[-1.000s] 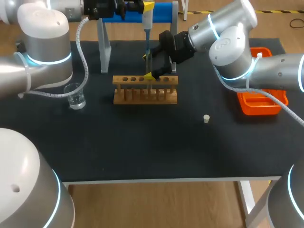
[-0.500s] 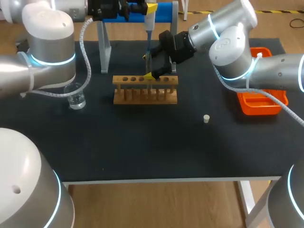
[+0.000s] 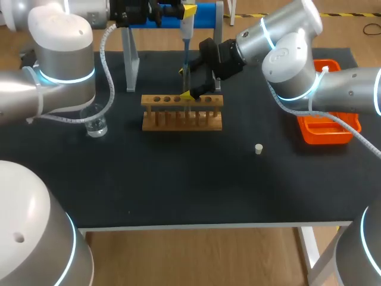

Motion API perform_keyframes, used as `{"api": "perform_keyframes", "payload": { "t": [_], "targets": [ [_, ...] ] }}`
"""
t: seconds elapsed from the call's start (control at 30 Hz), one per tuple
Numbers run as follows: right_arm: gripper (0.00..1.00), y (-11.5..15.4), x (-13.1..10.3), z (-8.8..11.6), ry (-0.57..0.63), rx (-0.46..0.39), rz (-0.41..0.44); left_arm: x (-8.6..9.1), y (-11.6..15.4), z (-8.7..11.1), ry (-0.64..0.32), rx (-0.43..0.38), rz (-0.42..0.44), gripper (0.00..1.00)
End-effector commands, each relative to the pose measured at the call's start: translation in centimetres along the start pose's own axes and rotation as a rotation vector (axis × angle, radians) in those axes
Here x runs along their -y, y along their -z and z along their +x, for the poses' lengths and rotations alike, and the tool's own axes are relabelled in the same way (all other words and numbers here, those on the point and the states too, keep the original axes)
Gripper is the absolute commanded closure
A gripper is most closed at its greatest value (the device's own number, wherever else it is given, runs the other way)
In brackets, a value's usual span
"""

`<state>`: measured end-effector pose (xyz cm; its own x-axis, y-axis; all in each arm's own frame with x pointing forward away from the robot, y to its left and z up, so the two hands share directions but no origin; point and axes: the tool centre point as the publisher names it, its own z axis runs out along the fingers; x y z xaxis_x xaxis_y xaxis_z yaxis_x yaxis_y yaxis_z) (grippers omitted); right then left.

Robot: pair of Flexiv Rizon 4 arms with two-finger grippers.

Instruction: Invert the test tube, pick up the pipette, mount the tip to pipette, aspirate from beaker and dispense into the tube, eject the tip, return the pipette, and cap with the stopper.

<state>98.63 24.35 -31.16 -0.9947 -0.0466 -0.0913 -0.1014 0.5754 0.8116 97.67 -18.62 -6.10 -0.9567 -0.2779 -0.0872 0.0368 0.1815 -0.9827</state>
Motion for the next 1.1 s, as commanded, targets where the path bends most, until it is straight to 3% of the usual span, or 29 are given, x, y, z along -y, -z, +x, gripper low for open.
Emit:
{"api": "perform_keyframes", "payload": {
  "t": [0.03, 1.1],
  "targets": [
    [0.0, 0.1, -0.04, -0.06, -0.001, -0.004, 0.003, -0.16, 0.07, 0.24, -0.002, 0.008, 0.003, 1.0],
    [0.0, 0.1, -0.04, -0.06, -0.001, -0.004, 0.003, -1.09, -0.07, 0.22, 0.048, 0.013, 0.029, 1.0]
  ]
}}
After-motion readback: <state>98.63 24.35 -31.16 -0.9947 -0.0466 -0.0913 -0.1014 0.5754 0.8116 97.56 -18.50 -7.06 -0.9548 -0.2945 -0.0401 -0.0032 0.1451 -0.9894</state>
